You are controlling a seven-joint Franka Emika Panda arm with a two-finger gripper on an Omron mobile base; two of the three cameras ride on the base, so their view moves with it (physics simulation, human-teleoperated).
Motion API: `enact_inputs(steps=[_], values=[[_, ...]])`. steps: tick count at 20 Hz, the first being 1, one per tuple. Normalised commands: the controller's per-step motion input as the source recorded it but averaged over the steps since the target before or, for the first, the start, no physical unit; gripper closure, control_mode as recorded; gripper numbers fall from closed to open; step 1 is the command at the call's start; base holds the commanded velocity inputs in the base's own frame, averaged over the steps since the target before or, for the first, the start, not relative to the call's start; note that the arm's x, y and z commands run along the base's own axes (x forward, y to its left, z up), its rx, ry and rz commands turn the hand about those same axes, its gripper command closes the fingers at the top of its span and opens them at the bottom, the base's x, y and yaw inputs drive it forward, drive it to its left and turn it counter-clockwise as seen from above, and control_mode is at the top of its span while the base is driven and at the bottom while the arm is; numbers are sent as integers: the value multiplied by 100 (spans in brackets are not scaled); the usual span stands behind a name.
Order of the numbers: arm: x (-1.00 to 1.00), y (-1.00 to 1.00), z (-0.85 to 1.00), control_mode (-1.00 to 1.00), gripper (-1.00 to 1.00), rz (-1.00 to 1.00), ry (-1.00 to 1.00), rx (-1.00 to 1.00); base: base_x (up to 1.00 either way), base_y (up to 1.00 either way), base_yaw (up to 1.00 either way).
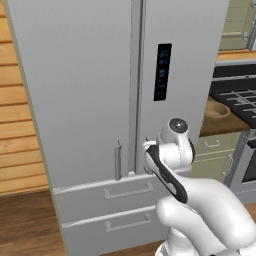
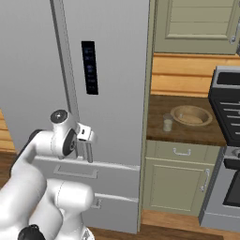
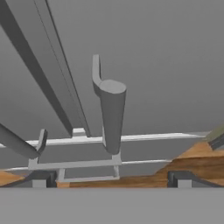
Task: Grab a lemon wedge from the fridge and one ice cube from the ice bowl, and put them in the glass of lemonade.
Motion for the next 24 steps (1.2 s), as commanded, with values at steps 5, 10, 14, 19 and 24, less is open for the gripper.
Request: enact_inputs(steps=[5, 10, 14, 19, 24], values=[[21, -1, -18, -100, -100, 2, 0, 0, 0, 0, 0], [42, 0, -13, -100, -100, 1, 2, 0, 0, 0, 0], [42, -13, -32, -100, -100, 0, 6, 0, 0, 0, 0], [34, -2, -15, -100, -100, 0, 5, 0, 0, 0, 0], [37, 0, -17, -100, -100, 0, 1, 0, 0, 0, 0]])
